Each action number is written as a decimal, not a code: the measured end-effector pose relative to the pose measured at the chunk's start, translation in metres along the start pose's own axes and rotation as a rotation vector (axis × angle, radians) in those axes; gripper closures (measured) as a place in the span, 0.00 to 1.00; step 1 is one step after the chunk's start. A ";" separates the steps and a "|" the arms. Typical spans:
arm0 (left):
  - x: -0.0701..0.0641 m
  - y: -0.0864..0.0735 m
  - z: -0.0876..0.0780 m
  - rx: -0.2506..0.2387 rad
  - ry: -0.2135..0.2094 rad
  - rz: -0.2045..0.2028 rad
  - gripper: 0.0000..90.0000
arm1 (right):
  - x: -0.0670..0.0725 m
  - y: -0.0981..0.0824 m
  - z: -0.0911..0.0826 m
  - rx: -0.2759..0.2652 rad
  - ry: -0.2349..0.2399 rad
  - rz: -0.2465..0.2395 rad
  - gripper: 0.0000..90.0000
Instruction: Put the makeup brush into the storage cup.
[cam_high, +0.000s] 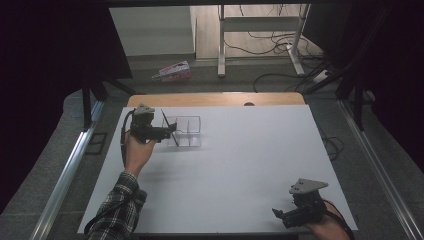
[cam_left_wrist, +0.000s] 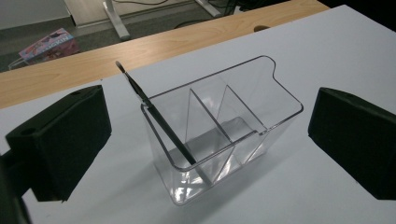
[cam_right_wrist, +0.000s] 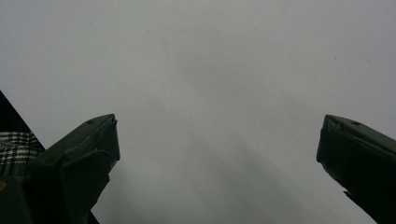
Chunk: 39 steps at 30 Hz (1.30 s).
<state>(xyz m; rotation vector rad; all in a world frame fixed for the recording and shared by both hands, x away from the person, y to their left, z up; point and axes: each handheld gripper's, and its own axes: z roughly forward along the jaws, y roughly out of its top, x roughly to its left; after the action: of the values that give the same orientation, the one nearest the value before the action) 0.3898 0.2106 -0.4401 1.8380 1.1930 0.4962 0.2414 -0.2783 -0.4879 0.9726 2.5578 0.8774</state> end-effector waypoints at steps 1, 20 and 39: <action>-0.001 0.000 -0.001 0.000 -0.001 0.000 0.00 | 0.000 0.000 0.000 -0.001 0.000 0.000 0.00; -0.008 -0.007 -0.011 0.015 -0.043 0.022 0.00 | 0.000 0.001 -0.002 -0.022 -0.001 0.006 0.00; -0.009 -0.021 -0.023 0.039 -0.040 0.047 0.00 | -0.002 0.001 -0.002 -0.033 0.004 0.023 0.00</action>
<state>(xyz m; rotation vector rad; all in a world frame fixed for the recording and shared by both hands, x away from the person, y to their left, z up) 0.3582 0.2167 -0.4434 1.9042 1.1426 0.4625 0.2421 -0.2798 -0.4859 0.9940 2.5316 0.9261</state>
